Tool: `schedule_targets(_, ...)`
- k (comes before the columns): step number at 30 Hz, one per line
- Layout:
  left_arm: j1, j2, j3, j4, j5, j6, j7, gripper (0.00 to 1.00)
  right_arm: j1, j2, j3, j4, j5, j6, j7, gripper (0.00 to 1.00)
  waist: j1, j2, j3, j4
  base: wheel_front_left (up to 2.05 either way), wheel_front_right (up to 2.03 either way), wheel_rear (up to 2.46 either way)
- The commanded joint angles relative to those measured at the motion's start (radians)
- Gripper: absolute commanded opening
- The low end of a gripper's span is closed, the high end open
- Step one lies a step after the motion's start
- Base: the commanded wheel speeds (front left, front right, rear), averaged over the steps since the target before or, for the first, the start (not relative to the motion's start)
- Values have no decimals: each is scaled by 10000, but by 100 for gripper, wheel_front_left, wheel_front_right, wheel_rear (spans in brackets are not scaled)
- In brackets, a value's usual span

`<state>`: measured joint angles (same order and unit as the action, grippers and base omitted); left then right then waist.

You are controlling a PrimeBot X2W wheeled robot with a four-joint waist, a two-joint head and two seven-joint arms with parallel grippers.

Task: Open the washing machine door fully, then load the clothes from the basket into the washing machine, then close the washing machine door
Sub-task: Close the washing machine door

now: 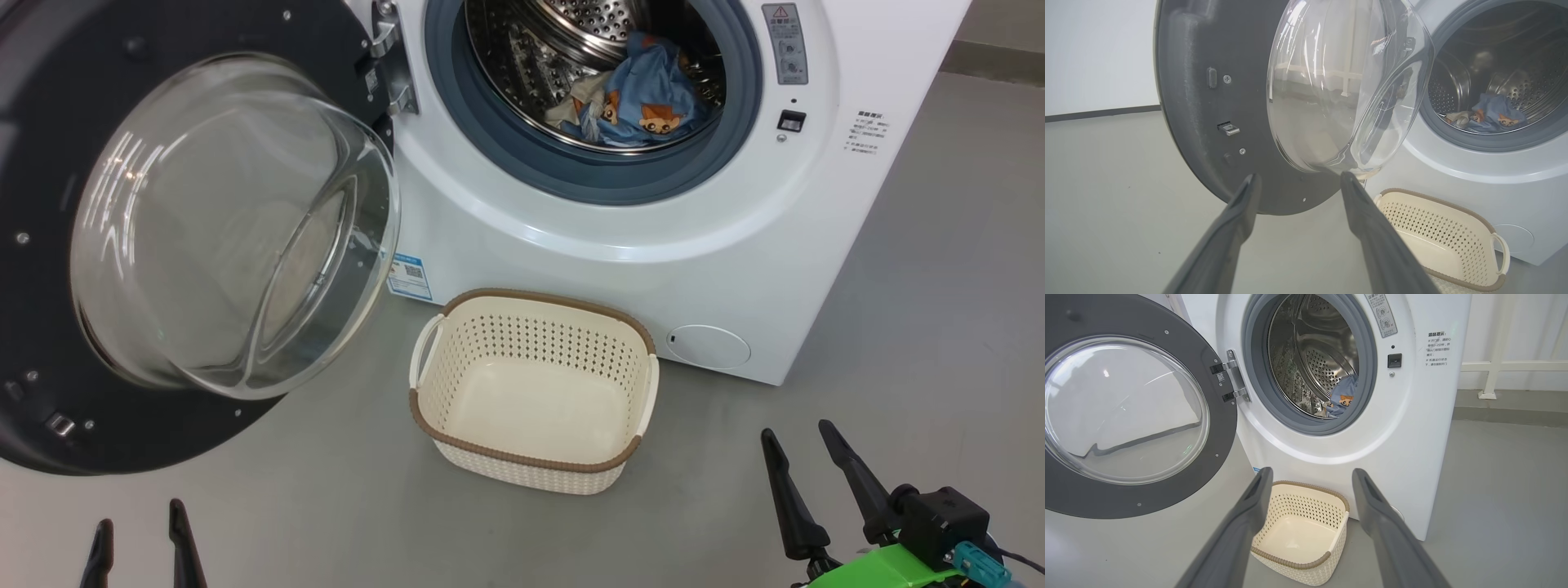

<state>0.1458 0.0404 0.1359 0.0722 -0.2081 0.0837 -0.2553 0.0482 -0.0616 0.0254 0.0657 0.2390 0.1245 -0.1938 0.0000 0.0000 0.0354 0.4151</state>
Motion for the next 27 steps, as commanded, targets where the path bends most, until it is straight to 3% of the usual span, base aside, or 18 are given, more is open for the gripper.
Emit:
schedule_targets(1,-192,101,342,-249,-17,74,-65,100,-387,-84,299,-220,-139,62,-3,100,0,0,15,46,0,0,0)
schedule_targets(27,-247,99,287,-338,-107,194,-65,100,-444,-137,311,-254,-126,62,38,100,0,0,188,131,0,0,0)
